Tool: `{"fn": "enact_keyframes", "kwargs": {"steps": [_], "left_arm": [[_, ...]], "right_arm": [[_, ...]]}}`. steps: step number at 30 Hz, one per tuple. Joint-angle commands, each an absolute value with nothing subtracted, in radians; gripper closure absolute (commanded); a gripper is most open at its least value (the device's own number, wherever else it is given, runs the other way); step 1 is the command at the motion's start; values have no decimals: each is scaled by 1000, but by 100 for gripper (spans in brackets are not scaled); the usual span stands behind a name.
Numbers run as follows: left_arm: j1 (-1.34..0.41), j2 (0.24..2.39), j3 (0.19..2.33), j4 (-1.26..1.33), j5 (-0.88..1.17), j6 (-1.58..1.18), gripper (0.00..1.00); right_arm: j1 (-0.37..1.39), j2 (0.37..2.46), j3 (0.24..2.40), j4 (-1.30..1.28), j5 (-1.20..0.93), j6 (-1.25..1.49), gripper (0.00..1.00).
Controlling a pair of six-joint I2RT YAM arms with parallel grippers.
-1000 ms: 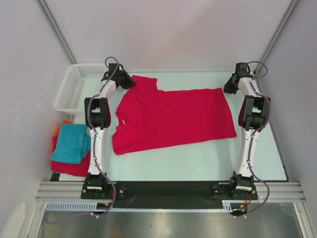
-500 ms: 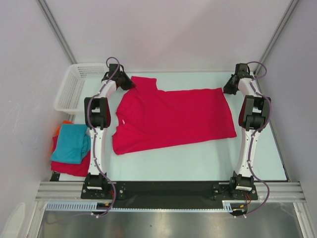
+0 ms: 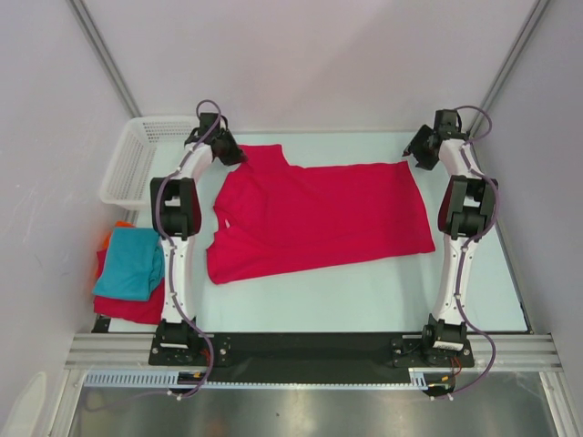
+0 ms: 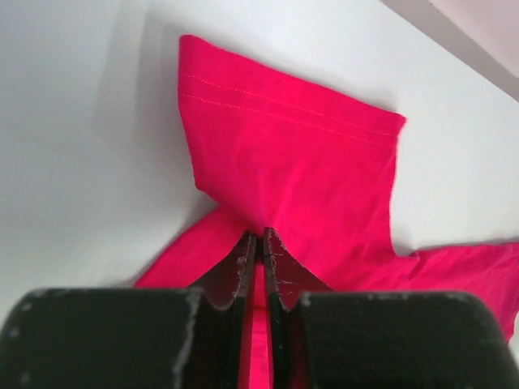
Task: Fold and stack the t-shirts
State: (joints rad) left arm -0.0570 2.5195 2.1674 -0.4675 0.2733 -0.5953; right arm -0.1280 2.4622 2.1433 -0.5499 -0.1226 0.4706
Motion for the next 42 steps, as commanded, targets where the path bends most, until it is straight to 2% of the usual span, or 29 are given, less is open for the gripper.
{"fn": "enact_keyframes", "kwargs": {"steps": [1, 9, 11, 12, 13, 14, 15, 26, 31, 42], "left_arm": [[-69, 2424, 2169, -472, 259, -552, 89], [-72, 2434, 2169, -483, 255, -543, 89], [-72, 2441, 2174, -483, 255, -545, 89], [-71, 2444, 2178, -483, 258, -545, 89], [-74, 2445, 2178, -483, 258, -545, 89], [-75, 2450, 2181, -485, 258, -545, 90], [-75, 2451, 2186, -486, 256, -545, 90], [-78, 2448, 2224, -509, 236, -520, 99], [-77, 2410, 2258, -549, 219, -489, 100], [-77, 2250, 2142, -563, 189, -439, 100]], "right_arm": [[-118, 2525, 2255, -557, -173, 485, 37], [-110, 2585, 2307, -563, -196, 500, 37], [-107, 2585, 2296, -557, -199, 499, 42], [-106, 2585, 2293, -554, -205, 497, 49], [-106, 2585, 2290, -546, -210, 495, 61], [-104, 2582, 2286, -546, -210, 497, 95], [-103, 2579, 2283, -545, -207, 495, 100], [-92, 2491, 2252, -537, -134, 459, 100], [-91, 2436, 2238, -546, -104, 445, 100], [-74, 2252, 2109, -549, -60, 416, 100]]}}
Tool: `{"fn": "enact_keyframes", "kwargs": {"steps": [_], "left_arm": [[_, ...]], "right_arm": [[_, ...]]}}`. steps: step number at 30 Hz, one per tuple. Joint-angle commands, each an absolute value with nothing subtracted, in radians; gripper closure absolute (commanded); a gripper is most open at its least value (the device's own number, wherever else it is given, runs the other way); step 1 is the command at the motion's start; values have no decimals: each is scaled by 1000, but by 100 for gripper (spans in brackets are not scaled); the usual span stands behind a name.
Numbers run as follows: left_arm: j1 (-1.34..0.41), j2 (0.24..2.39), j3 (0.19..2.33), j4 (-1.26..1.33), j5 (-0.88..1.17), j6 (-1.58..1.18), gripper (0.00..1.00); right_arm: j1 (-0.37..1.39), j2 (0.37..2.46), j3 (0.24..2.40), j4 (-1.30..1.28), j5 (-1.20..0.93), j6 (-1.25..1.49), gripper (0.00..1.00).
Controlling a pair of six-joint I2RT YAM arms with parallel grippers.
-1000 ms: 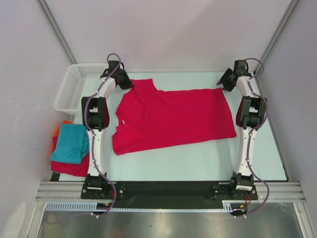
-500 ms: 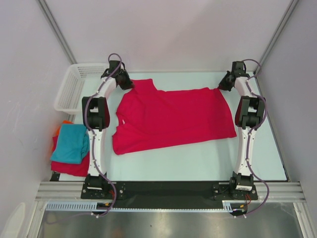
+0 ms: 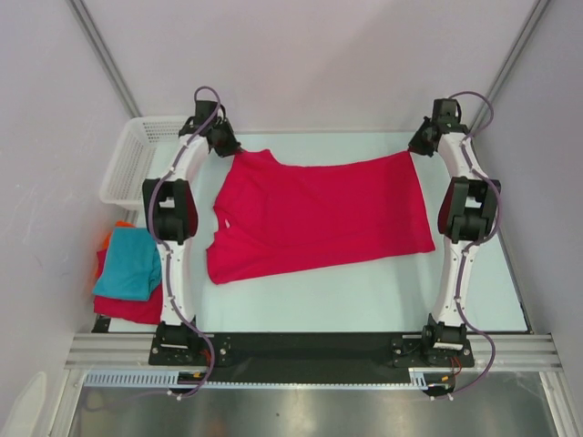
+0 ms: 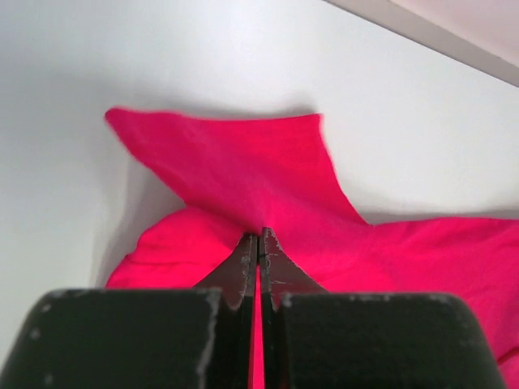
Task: Fold and stack the t-shirts
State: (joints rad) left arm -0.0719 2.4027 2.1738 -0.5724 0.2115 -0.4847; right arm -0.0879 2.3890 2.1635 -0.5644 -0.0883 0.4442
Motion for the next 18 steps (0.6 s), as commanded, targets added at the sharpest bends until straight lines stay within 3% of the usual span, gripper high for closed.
{"fn": "enact_keyframes", "kwargs": {"steps": [1, 7, 18], "left_arm": [[-77, 2237, 2131, -563, 186, -434, 100], [-77, 2108, 2002, -560, 190, -425, 100], [-81, 1777, 1445, -403, 221, -465, 99]], "right_arm": [[-72, 2237, 2096, -546, -55, 410, 100], [-66, 2155, 1984, -558, -51, 396, 100], [-54, 1991, 1692, -534, -2, 361, 100]]}}
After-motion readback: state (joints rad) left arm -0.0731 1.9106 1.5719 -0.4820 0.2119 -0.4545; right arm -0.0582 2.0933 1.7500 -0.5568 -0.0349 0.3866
